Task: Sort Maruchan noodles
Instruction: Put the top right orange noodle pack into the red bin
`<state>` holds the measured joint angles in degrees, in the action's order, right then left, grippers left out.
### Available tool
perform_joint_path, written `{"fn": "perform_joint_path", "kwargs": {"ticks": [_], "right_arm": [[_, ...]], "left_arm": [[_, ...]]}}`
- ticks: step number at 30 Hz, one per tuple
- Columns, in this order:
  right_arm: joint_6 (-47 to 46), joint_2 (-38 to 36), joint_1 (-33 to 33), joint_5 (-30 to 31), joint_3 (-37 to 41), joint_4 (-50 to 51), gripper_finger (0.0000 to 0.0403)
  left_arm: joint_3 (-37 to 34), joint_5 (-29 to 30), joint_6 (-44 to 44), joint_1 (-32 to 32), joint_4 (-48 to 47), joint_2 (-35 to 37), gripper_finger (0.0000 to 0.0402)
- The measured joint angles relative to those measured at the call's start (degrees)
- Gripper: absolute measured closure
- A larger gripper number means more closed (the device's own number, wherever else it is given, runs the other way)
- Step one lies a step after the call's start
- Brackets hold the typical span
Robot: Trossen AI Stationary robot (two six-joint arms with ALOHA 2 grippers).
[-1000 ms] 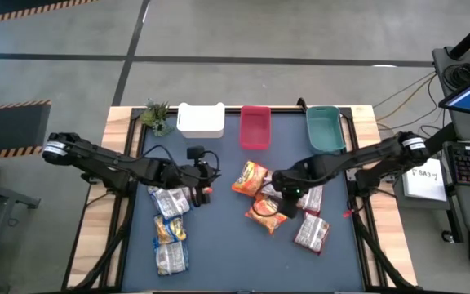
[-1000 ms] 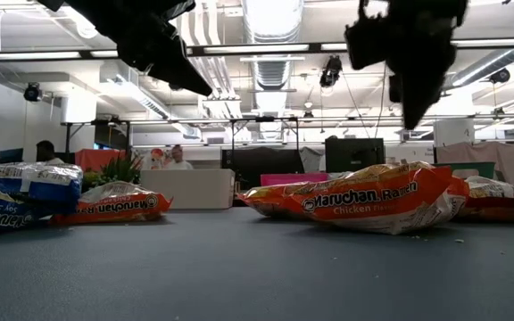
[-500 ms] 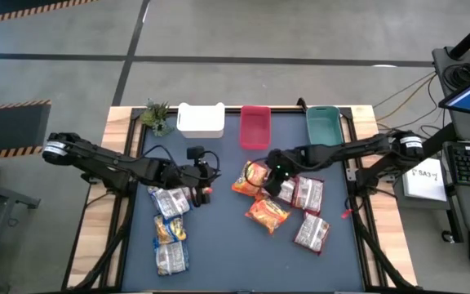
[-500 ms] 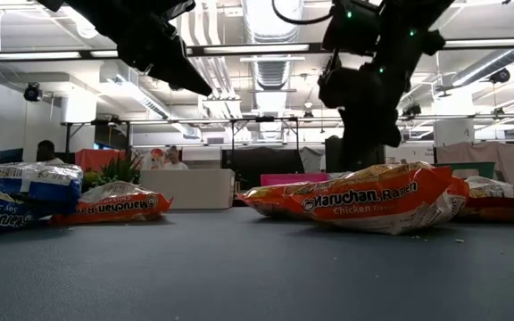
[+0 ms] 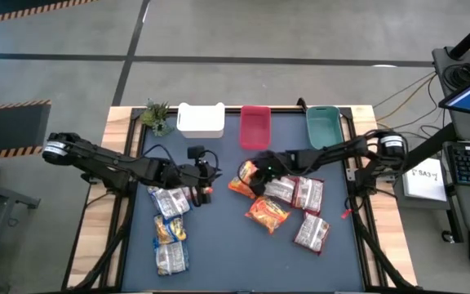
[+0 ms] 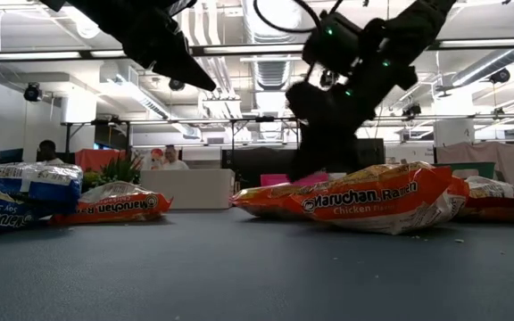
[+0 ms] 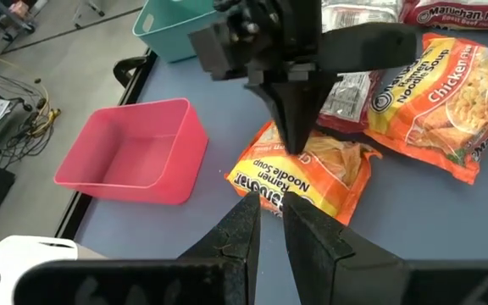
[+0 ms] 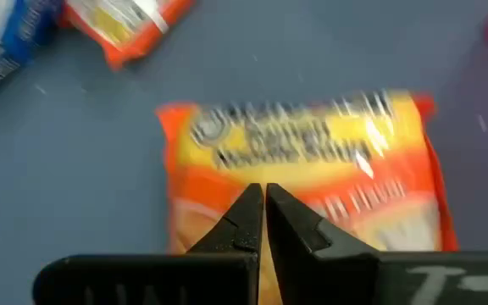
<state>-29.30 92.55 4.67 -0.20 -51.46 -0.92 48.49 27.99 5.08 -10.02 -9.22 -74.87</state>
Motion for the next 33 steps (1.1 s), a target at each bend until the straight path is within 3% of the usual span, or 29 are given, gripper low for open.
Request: {"fn": "perform_joint_path", "kwargs": {"ticks": [11, 18, 23, 28, 33], "right_arm": [[7.55, -9.39, 0.37, 0.31, -2.94, 14.17, 0.0394], [8.0, -15.84, 0.37, 1.79, -0.63, 20.21, 0.0394], [6.83, -18.53, 0.37, 2.0, 2.59, 17.91, 0.0394], [2.91, -19.01, 0.77, 5.02, 7.3, 6.11, 0.0393], [-0.84, -18.15, 1.85, 4.77, 9.05, 3.26, 0.0373]], "left_arm": [[0.09, -0.02, -4.13, 0.0, 1.25, -0.04, 0.0364], [0.09, -0.03, -3.52, 0.0, 10.38, -4.01, 0.0364], [0.18, -0.07, -0.68, 0.15, 14.27, -9.05, 0.0364], [0.46, -0.53, 1.81, 1.84, 16.12, -13.7, 0.0364], [0.61, -7.54, 1.99, 5.23, 18.38, -15.66, 0.0364]]}}
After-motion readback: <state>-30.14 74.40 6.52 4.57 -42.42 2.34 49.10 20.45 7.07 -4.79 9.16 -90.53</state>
